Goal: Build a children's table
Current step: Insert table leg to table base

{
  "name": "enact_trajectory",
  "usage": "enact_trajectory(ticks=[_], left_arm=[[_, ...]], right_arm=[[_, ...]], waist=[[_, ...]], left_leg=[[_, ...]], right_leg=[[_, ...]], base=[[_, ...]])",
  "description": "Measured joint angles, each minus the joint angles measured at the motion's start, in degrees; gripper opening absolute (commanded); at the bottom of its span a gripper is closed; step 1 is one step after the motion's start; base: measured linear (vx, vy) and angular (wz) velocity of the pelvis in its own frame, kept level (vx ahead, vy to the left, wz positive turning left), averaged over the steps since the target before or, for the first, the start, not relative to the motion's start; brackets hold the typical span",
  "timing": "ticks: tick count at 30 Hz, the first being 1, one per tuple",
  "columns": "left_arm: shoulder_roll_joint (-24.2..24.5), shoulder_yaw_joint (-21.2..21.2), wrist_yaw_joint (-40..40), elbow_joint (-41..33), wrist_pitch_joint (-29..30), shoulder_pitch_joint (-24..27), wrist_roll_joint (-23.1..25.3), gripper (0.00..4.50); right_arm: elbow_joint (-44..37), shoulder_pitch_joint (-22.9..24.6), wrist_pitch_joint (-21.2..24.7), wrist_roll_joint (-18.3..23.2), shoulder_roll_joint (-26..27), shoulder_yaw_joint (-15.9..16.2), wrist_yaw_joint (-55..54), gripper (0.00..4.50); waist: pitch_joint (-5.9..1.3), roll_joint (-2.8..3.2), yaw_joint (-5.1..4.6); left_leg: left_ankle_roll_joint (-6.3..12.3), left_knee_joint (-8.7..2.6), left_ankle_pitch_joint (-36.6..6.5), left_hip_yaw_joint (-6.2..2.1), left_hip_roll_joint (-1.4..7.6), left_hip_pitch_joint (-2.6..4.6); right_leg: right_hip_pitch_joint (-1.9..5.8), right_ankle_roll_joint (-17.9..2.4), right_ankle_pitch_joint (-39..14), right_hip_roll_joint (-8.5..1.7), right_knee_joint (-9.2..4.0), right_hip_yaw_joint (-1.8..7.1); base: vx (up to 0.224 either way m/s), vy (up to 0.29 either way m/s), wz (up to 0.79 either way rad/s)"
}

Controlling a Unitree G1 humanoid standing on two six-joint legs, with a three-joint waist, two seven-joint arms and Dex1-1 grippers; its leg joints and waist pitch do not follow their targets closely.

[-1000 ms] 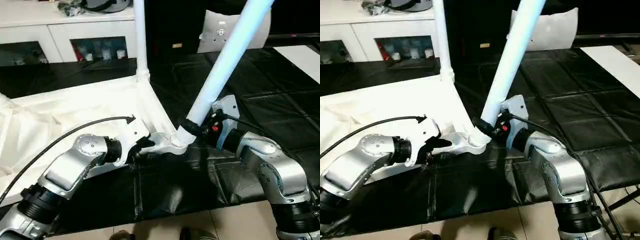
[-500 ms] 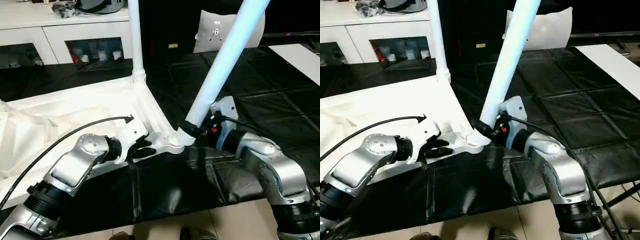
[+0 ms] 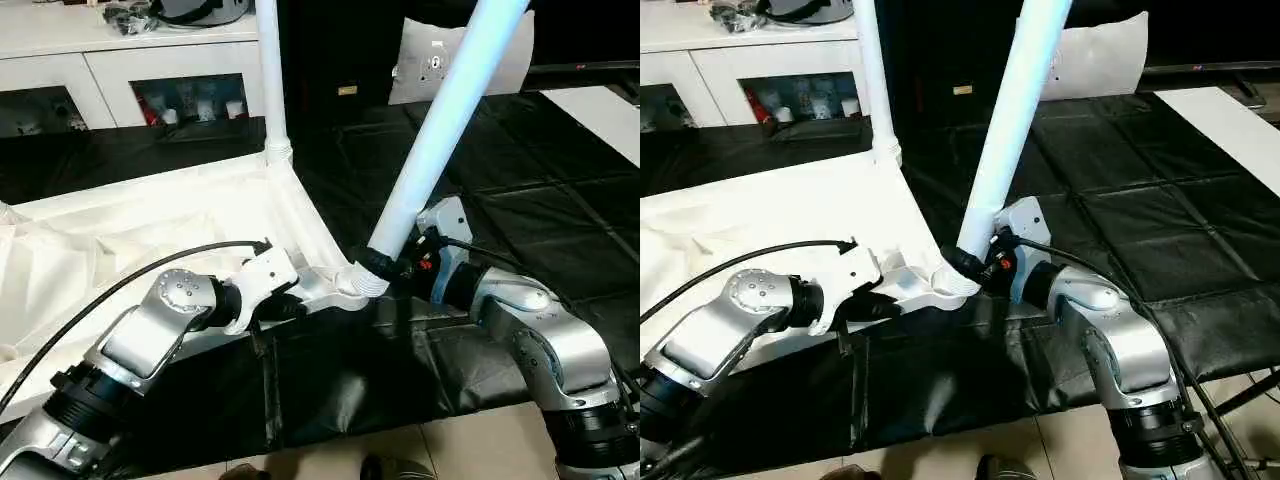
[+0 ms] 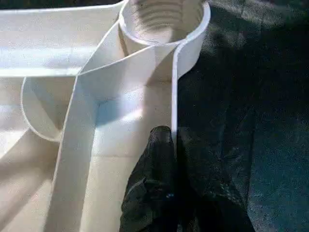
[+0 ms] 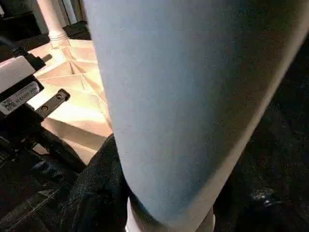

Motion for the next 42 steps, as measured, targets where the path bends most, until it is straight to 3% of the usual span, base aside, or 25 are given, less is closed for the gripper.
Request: enact_trajectory(ticks=[5, 10, 14, 30, 34, 42], left_arm=[[0.09, 0.20, -0.67, 0.07, -2.40, 0.64, 0.20, 0.00], [1.16, 0.38, -3.04, 0.68, -10.14, 2.57, 0.84, 0.00], [1.54, 0.18, -4.65, 1.62, -13.94, 2.82, 1.29, 0.00], [0.30, 1.89, -7.38, 6.36, -18.85, 2.80, 0.27, 0.00], [0.26, 2.25, -8.43, 6.71, -18.91, 2.79, -0.18, 0.00], [0.39, 2.41, -9.05, 7.43, -18.90, 2.41, 0.71, 0.00]], right_arm=[[1.35, -0.61, 0.00, -0.06, -0.13, 0.92, 1.29, 1.90], [4.88, -3.55, -0.42, -1.36, -0.43, 3.18, 3.49, 1.90], [8.16, -5.84, -2.39, -2.46, -0.34, 5.30, 5.84, 1.90], [11.20, -7.86, -2.88, -3.47, -1.94, 7.08, 10.05, 1.89], [11.35, -7.86, -2.93, -3.33, -1.86, 6.75, 10.61, 1.89], [16.85, -5.97, -2.36, 3.01, 2.25, -0.01, 10.41, 1.89]], waist=[[0.00, 0.00, 0.04], [0.00, -0.03, 0.18], [-0.07, -0.46, 1.28], [0.08, -0.78, 1.44], [0.06, -0.79, 1.46], [0.07, -0.76, 1.33]], left_leg=[[0.00, -0.07, 0.00, 0.02, 0.00, -0.05], [0.03, -0.17, -0.03, 0.09, -0.03, -0.19], [-0.06, -0.42, -0.09, 0.36, -0.04, -0.13], [-0.08, -0.58, -0.09, 0.47, -0.03, 0.35], [-0.09, -0.64, -0.10, 0.47, -0.03, 0.35], [-0.09, -0.70, -0.10, 0.45, -0.03, 0.52]], right_leg=[[-0.06, 0.00, 0.00, 0.00, 0.01, 0.01], [-0.24, -0.04, 0.03, 0.00, 0.15, 0.15], [-0.45, -0.04, 0.02, -0.10, 0.89, 0.29], [-0.35, 0.00, -0.02, -0.07, 0.78, 0.42], [-0.35, 0.02, -0.02, -0.07, 0.78, 0.42], [-0.28, 0.02, -0.03, -0.07, 0.76, 0.35]], base=[[0.000, 0.000, 0.00], [0.000, 0.000, 0.00], [0.000, 0.000, 0.00], [0.000, 0.000, 0.00], [0.000, 0.000, 0.00], [0.000, 0.000, 0.00]])
